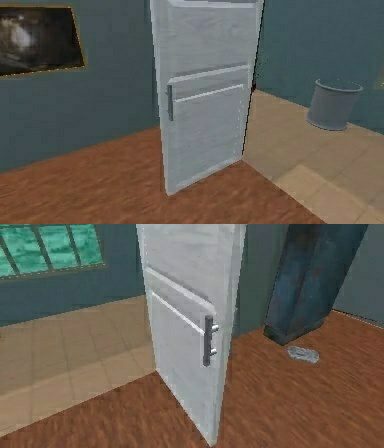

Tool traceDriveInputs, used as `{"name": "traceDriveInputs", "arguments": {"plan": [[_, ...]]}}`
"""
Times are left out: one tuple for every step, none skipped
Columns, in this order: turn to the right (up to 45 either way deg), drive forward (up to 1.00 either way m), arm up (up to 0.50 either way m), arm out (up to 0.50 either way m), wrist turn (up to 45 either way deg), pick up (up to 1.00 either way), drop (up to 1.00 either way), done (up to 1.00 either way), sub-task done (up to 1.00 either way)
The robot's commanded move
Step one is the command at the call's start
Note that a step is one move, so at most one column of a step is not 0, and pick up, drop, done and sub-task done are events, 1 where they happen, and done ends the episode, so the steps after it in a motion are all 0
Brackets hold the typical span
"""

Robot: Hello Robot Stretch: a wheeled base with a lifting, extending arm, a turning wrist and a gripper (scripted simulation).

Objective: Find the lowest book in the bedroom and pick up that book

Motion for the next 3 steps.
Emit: {"name": "traceDriveInputs", "arguments": {"plan": [[39.0, 0.0, 0.0, 0.0, 0.0, 0.0, 0.0, 0.0, 0.0], [3.0, 0.0, 0.0, 0.0, 0.0, 0.0, 0.0, 0.0, 0.0], [-27.0, 0.0, 0.0, 0.0, 0.0, 0.0, 0.0, 0.0, 0.0]]}}
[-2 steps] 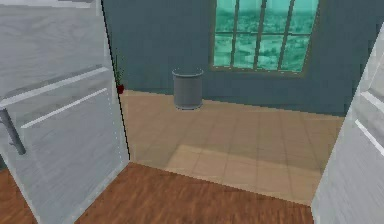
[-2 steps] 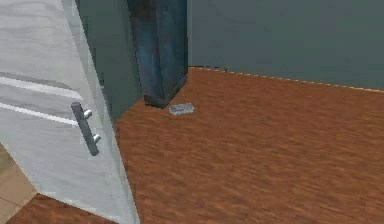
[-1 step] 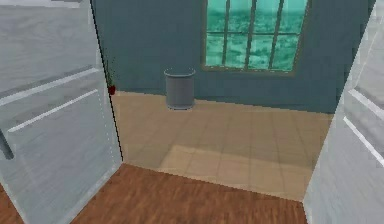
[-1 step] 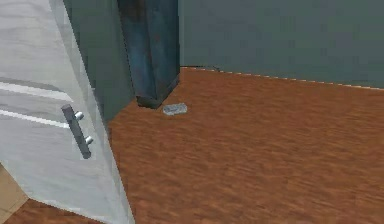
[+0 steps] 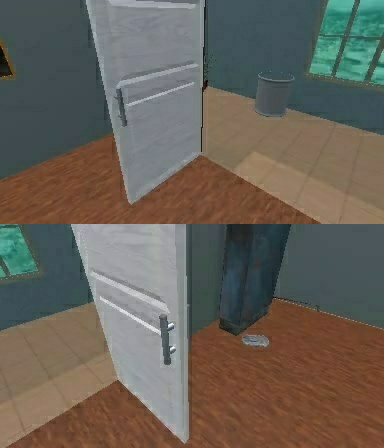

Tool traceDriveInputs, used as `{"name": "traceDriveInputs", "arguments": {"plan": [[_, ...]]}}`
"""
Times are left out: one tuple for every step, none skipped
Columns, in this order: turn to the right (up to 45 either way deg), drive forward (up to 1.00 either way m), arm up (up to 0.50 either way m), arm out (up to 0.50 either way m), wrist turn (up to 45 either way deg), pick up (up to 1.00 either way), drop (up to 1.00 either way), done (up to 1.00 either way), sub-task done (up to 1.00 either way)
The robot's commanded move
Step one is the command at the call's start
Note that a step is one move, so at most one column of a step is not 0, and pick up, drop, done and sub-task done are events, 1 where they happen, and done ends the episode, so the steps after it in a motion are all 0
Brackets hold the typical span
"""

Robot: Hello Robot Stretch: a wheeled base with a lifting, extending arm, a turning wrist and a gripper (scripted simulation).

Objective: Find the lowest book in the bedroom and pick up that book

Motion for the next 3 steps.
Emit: {"name": "traceDriveInputs", "arguments": {"plan": [[0.0, 0.4, 0.0, 0.0, 0.0, 0.0, 0.0, 0.0, 0.0], [33.0, 0.0, 0.0, 0.0, 0.0, 0.0, 0.0, 0.0, 0.0], [3.0, 0.0, 0.0, 0.0, 0.0, 0.0, 0.0, 0.0, 0.0]]}}
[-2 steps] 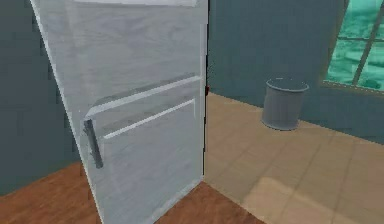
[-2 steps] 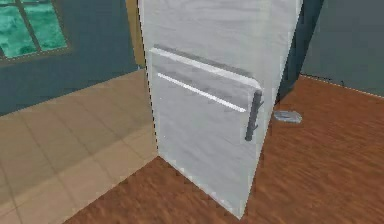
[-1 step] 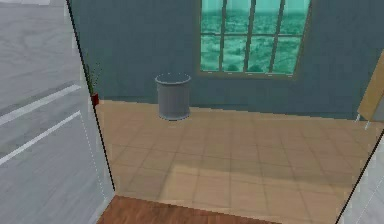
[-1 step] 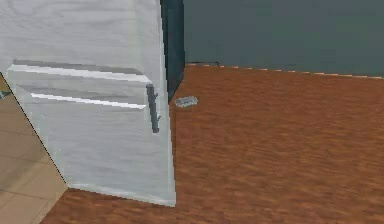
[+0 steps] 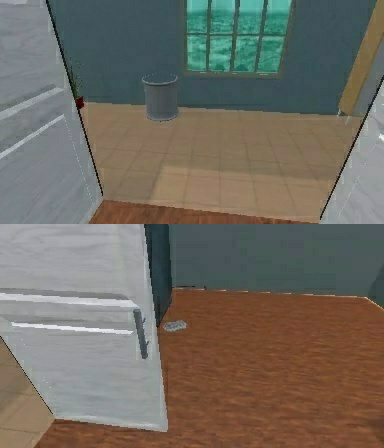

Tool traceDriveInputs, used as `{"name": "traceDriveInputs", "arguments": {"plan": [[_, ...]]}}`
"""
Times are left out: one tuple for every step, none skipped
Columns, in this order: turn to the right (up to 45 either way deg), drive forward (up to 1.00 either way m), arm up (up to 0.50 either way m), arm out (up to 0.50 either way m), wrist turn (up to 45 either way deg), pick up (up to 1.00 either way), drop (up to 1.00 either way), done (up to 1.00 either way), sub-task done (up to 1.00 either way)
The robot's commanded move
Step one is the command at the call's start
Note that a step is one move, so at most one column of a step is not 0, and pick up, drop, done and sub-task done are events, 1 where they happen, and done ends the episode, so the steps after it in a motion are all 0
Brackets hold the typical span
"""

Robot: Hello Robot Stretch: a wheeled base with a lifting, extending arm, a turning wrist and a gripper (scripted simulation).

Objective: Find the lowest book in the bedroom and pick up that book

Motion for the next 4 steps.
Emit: {"name": "traceDriveInputs", "arguments": {"plan": [[0.0, 1.0, 0.0, 0.0, 0.0, 0.0, 0.0, 0.0, 0.0], [0.0, 0.35, 0.0, 0.0, 0.0, 0.0, 0.0, 0.0, 0.0], [-42.0, 0.0, 0.0, 0.0, 0.0, 0.0, 0.0, 0.0, 0.0], [0.0, 0.65, 0.0, 0.0, 0.0, 0.0, 0.0, 0.0, 0.0]]}}
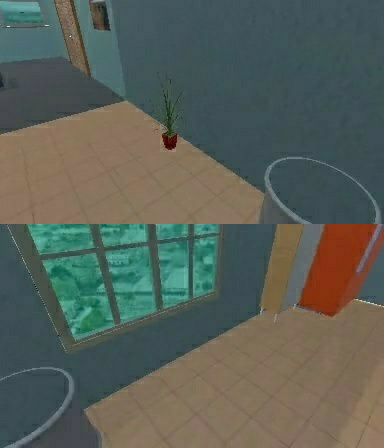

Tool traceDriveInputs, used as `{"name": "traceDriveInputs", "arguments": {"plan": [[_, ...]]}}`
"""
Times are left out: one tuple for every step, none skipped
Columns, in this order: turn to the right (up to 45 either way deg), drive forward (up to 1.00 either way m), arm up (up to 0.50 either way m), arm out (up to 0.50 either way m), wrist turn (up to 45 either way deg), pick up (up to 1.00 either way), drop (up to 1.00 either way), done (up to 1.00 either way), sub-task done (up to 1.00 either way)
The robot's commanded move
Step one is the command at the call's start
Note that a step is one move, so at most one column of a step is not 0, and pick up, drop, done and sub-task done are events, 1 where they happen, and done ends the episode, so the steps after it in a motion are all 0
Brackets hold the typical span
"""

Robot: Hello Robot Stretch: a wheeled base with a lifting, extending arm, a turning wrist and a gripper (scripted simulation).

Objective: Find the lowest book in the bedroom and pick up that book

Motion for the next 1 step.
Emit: {"name": "traceDriveInputs", "arguments": {"plan": [[-39.0, 0.0, 0.0, 0.0, 0.0, 0.0, 0.0, 0.0, 0.0]]}}
